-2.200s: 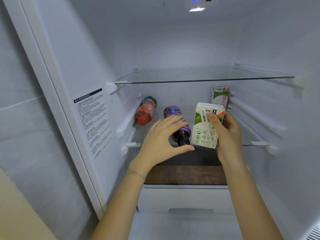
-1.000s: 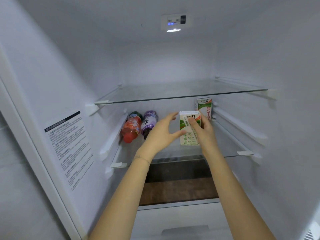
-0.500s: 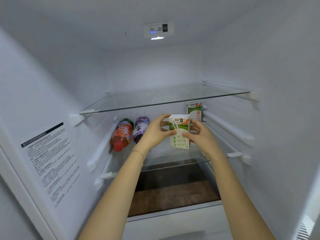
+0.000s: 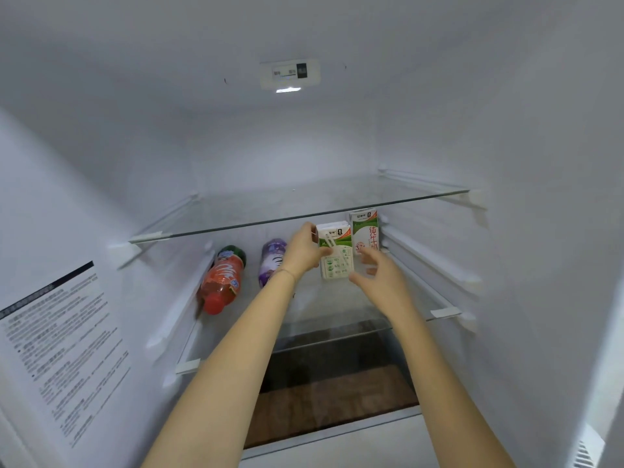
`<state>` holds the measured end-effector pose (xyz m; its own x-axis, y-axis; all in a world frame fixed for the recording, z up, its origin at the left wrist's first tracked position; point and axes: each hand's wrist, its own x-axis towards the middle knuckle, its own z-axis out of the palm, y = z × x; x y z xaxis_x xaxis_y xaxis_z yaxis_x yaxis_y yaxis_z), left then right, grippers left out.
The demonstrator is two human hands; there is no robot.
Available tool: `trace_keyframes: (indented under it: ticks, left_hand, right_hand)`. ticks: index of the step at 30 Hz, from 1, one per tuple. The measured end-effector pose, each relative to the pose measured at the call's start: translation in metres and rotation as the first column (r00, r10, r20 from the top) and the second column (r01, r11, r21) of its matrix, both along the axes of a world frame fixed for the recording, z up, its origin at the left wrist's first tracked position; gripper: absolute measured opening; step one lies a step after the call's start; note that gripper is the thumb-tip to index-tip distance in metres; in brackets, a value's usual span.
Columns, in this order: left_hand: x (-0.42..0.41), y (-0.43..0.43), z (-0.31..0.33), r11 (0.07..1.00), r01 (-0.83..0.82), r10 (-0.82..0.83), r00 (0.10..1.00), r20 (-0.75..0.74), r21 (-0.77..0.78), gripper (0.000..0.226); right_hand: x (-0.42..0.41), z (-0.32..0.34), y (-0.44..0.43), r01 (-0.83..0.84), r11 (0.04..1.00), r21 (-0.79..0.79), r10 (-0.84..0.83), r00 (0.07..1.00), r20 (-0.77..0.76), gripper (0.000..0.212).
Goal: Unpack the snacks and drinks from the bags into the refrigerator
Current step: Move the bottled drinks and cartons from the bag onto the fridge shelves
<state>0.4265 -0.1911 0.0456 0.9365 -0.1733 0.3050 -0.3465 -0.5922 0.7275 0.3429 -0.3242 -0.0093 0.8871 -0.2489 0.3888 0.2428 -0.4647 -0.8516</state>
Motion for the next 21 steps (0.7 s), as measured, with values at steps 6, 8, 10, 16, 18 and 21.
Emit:
trace_keyframes:
  ticks: [6, 8, 10, 16, 18, 21]
  left_hand:
    - [0.016, -0.015, 0.0, 0.999, -0.043, 0.045, 0.997, 0.056, -0.029, 0.035]
    - [0.018, -0.015, 0.001, 0.999, -0.038, 0.038, 0.997, 0.065, -0.003, 0.038]
    - [0.016, -0.012, 0.003, 0.997, -0.025, 0.019, 0.996, 0.087, 0.068, 0.045]
    - [0.017, 0.026, -0.001, 0.773, -0.156, 0.086, 0.986, 0.141, 0.615, 0.069]
    - [0.015, 0.043, -0.005, 0.658, -0.161, 0.149, 0.985, 0.082, 0.735, 0.063]
    - [0.011, 0.061, -0.011, 0.697, -0.189, 0.186, 0.979, 0.081, 0.692, 0.034]
  right_hand:
    - [0.001, -0.005, -0.009, 0.019, 0.997, -0.074, -0.025, 0.996, -0.084, 0.054]
    - [0.004, 0.001, -0.01, 0.026, 0.995, -0.095, -0.036, 0.994, -0.104, 0.055]
    - [0.009, 0.01, -0.009, 0.029, 0.994, -0.11, -0.04, 0.994, -0.101, 0.054]
    - [0.03, 0.026, -0.006, -0.02, 0.989, -0.144, -0.009, 0.98, -0.197, 0.056]
    - [0.042, 0.032, -0.007, -0.034, 0.987, -0.158, -0.006, 0.969, -0.245, 0.055]
    - [0.063, 0.036, -0.003, -0.058, 0.982, -0.18, 0.003, 0.957, -0.29, 0.046]
